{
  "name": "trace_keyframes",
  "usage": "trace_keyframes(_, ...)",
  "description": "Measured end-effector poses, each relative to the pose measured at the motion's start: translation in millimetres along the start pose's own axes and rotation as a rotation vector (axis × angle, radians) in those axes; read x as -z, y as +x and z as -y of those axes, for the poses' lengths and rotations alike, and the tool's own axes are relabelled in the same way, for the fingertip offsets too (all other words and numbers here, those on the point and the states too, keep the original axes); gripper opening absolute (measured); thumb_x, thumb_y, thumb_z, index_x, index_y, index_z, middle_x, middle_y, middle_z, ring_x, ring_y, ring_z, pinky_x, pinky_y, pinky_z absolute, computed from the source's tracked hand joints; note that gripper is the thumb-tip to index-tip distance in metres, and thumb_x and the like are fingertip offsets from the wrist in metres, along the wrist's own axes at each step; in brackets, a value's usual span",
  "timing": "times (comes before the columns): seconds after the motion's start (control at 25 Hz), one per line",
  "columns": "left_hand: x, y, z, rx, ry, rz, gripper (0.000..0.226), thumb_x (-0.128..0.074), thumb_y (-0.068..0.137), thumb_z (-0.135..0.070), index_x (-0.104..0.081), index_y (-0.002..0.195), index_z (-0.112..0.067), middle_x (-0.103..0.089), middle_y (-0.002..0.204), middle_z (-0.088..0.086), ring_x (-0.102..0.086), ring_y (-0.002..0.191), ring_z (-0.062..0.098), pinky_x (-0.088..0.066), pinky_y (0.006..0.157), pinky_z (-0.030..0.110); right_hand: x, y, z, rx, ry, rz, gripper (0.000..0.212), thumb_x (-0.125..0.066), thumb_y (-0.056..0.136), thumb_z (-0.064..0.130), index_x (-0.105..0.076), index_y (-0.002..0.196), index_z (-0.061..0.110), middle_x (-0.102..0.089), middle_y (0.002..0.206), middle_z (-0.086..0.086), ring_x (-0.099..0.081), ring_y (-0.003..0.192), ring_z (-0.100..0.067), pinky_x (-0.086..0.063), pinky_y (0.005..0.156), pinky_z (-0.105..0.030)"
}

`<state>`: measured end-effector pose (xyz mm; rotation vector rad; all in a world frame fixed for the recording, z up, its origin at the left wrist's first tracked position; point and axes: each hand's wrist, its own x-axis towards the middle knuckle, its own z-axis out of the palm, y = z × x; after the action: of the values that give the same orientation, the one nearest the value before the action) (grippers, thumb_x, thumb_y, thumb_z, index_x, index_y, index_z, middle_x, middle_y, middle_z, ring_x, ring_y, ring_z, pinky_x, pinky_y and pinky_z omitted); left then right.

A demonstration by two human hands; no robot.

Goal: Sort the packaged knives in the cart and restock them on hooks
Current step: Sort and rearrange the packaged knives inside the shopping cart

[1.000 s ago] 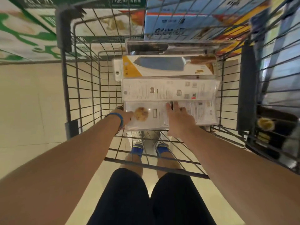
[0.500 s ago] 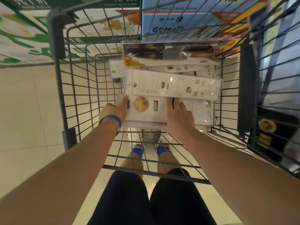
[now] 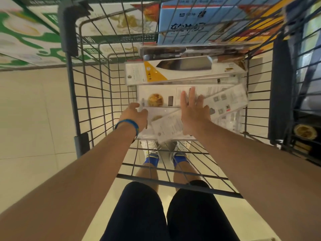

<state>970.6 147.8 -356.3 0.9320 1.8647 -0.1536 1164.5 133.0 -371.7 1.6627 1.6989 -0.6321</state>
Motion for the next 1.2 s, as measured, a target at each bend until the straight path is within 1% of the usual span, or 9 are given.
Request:
trace_keyframes(0.12,-2,0,4,-0.012,0.034,0.017,0.051,-0.049,0.097,-0.033,-0.039,0.145,-0.021,-0.054,0.138,0.006,-0.057,0.105,0.026,-0.042,0.082,0.032,-5,-15,-7,0.1,0.018,-0.003,0.112,-0.079,0.08,0.02,0.0,0.159,0.019,0.009,0.164,-0.024,-0.01,0.149,-0.047,-0.042,0.107,-0.055)
trace_keyframes(0.2,-5,-2,5,-0.022,0.075,0.027,0.051,-0.049,0.096,-0.034,-0.04,0.145,-0.022,-0.051,0.142,0.007,-0.055,0.117,0.03,-0.044,0.087,0.035,0,-20,-15,0.195,-0.067,-0.125,0.078,-0.076,0.083,0.023,-0.032,0.147,0.018,-0.033,0.152,-0.017,-0.034,0.137,-0.038,-0.05,0.095,-0.048)
trace_keyframes(0.32,-4,-6,-1,-0.084,0.135,-0.073,0.048,-0.048,0.096,-0.038,-0.044,0.141,-0.023,-0.047,0.141,0.008,-0.057,0.109,0.029,-0.045,0.082,0.036,13,-25,-27,0.167,-0.151,-0.212,0.034,-0.068,0.09,0.026,-0.062,0.122,0.018,-0.063,0.111,-0.002,-0.052,0.107,-0.025,-0.047,0.089,-0.04)
trace_keyframes(0.44,3,-15,-15,-0.108,0.082,-0.216,0.048,-0.042,0.096,-0.054,-0.055,0.126,-0.018,-0.054,0.129,0.01,-0.054,0.092,0.022,-0.044,0.079,0.033,23,-38,-28,0.081,-0.021,-0.324,0.033,-0.061,0.094,0.019,-0.065,0.127,0.021,-0.059,0.116,-0.003,-0.055,0.106,-0.024,-0.049,0.085,-0.038)
trace_keyframes(0.6,28,-35,-44,0.184,-0.796,0.524,0.068,-0.058,0.076,-0.071,-0.068,0.105,-0.01,-0.073,0.107,0.014,-0.07,0.096,0.03,-0.056,0.088,0.051,52,-52,-15,-0.034,0.242,-0.458,0.066,-0.064,0.093,0.011,-0.041,0.152,0.025,-0.045,0.15,-0.011,-0.059,0.111,-0.026,-0.053,0.076,-0.035)
trace_keyframes(0.72,45,-34,-49,-0.062,-0.97,0.753,0.025,-0.064,0.078,-0.019,-0.069,0.101,-0.011,-0.073,0.099,0.012,-0.072,0.095,0.029,-0.057,0.087,0.049,55,-69,5,0.013,0.328,-0.332,0.093,-0.068,0.09,0.017,-0.008,0.162,0.025,-0.017,0.166,-0.015,-0.06,0.117,-0.027,-0.055,0.081,-0.033)
trace_keyframes(0.84,50,-35,-45,-0.203,-0.946,0.588,0.009,-0.071,0.082,-0.019,-0.077,0.089,-0.022,-0.075,0.093,0.005,-0.073,0.088,0.022,-0.06,0.08,0.042,45,-83,8,-0.06,0.701,-0.153,0.108,-0.071,0.091,0.025,0.013,0.159,0.035,0.016,0.169,-0.007,-0.06,0.116,-0.021,-0.045,0.051,-0.01)
trace_keyframes(1.04,48,-24,-29,-0.077,-1.207,0.25,0.026,-0.06,0.091,-0.05,-0.071,0.095,-0.027,-0.076,0.09,-0.002,-0.073,0.086,0.015,-0.059,0.071,0.034,48,-64,-22,-0.664,1.668,-0.091,0.058,-0.066,0.095,0.037,-0.04,0.143,0.019,-0.051,0.138,-0.009,-0.062,0.106,-0.023,-0.061,0.082,-0.038)
trace_keyframes(1.2,33,-25,-25,0.052,-1.34,0.237,0.031,-0.052,0.094,-0.054,-0.067,0.099,-0.027,-0.076,0.086,-0.006,-0.073,0.078,0.01,-0.057,0.072,0.033,53,-56,-24,-0.852,2.098,-0.028,0.052,-0.078,0.082,0.054,-0.06,0.117,0.019,-0.061,0.113,-0.002,-0.065,0.104,-0.02,-0.062,0.072,-0.03)
